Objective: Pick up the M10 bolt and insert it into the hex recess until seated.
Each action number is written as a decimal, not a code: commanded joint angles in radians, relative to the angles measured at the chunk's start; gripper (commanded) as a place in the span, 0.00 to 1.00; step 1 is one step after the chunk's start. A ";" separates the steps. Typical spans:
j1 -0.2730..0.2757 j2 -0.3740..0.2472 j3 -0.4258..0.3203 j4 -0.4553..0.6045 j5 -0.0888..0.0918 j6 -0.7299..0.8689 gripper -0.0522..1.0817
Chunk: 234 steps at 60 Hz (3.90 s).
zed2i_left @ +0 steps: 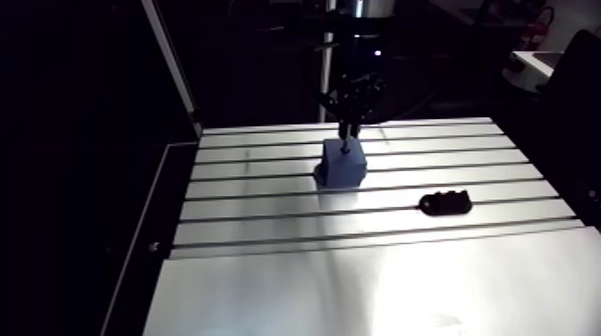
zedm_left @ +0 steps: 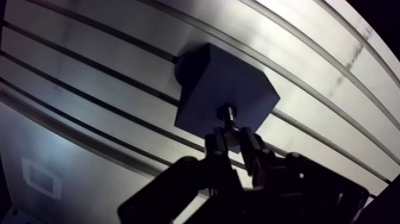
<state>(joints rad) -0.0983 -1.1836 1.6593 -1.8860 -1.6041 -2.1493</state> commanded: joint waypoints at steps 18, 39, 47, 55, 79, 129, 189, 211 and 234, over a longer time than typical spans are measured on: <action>0.000 -0.001 -0.003 0.000 0.000 -0.002 0.98; 0.001 0.005 0.000 -0.002 0.000 -0.002 0.98; 0.002 0.005 0.000 -0.002 0.000 -0.002 0.98; 0.003 0.006 0.001 -0.002 0.002 -0.001 0.98; -0.001 0.008 0.006 -0.005 0.002 -0.001 0.98; -0.004 0.019 0.009 -0.006 0.003 0.007 0.96; -0.005 0.002 0.035 -0.074 0.010 0.001 0.17; -0.004 -0.025 0.034 -0.072 0.010 0.098 0.20; -0.015 -0.024 0.044 -0.077 0.008 0.285 0.47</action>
<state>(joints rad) -0.1093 -1.2078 1.6978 -1.9604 -1.5958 -1.9537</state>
